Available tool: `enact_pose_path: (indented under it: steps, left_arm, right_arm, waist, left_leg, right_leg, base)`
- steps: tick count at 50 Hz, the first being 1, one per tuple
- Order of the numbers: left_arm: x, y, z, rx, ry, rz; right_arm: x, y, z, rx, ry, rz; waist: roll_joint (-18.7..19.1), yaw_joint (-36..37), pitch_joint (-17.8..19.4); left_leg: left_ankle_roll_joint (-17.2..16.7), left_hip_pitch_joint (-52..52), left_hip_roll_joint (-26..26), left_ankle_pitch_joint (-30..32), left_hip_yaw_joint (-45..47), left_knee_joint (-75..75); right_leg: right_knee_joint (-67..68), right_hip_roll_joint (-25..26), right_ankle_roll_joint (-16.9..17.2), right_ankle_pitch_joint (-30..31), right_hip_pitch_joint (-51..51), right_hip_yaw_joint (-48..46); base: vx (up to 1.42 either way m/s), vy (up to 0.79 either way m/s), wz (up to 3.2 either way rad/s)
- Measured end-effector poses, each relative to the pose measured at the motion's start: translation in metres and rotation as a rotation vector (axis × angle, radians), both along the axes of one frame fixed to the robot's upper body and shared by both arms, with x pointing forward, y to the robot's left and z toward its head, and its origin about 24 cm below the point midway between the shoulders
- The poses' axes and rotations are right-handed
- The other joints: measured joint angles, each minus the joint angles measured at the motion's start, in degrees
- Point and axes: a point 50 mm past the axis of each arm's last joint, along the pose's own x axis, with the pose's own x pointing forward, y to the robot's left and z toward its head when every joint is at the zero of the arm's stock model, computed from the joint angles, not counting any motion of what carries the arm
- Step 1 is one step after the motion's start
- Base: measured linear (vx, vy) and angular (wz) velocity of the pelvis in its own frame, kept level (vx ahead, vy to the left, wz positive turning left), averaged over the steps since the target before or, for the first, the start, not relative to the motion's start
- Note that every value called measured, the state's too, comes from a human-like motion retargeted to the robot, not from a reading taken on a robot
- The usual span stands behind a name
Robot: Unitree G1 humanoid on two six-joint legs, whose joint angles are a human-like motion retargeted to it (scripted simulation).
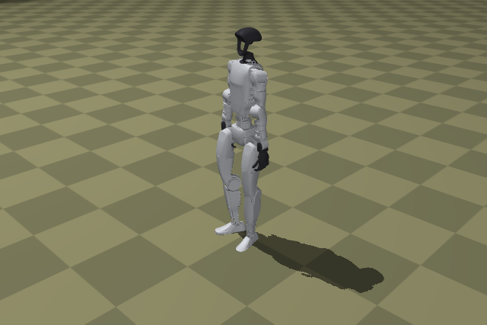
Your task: In place motions
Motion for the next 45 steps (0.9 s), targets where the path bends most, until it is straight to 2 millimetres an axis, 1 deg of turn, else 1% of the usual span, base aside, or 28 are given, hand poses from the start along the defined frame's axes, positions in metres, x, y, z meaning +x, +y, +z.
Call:
enact_pose_path:
  steps: [8, 27, 40, 45]
  left_arm:
    - [0.0006, 0.0001, -0.0001, 0.000, -0.003, 0.001]
    - [-0.0041, 0.0010, 0.0005, 0.008, 0.011, 0.008]
    - [-0.0023, -0.0019, -0.0002, 0.000, 0.003, 0.007]
    - [0.0032, 0.0005, -0.0007, 0.005, -0.016, 0.001]
  right_arm:
    - [0.0016, 0.0009, -0.0001, 0.003, -0.006, 0.002]
    - [-0.0036, -0.0015, 0.0002, -0.006, 0.012, 0.000]
    - [-0.0018, -0.0015, 0.0002, -0.008, 0.006, 0.000]
    - [-0.0043, -0.0021, 0.0003, -0.010, 0.014, -0.003]
  waist:
    - [0.04, -0.12, -0.18]
    - [0.04, -0.12, -0.52]
    - [0.23, 0.23, -0.63]
    - [0.52, 1.24, -0.25]
  left_leg:
    - [-0.07, 0.02, 0.04, 0.10, 0.10, -0.07]
    - [-0.34, -0.07, 0.10, 0.30, -0.18, 0.04]
    - [-0.33, -0.18, 0.02, 0.53, 0.18, 0.04]
    - [0.16, -0.79, 0.02, 0.53, 0.16, 0.63]
  right_leg:
    - [-0.13, 0.16, -0.06, -0.02, 0.03, 0.07]
    - [-0.37, 0.46, -0.28, -0.32, 0.36, -0.32]
    - [-0.58, 0.67, -0.41, -0.28, 0.41, -0.03]
    - [-0.30, 0.98, -0.69, -0.47, 0.54, -0.05]
  base:
    - [0.00, 0.00, 0.00]
    - [0.00, 0.00, 0.00]
    - [0.00, 0.00, 0.00]
    - [0.00, 0.00, 0.00]
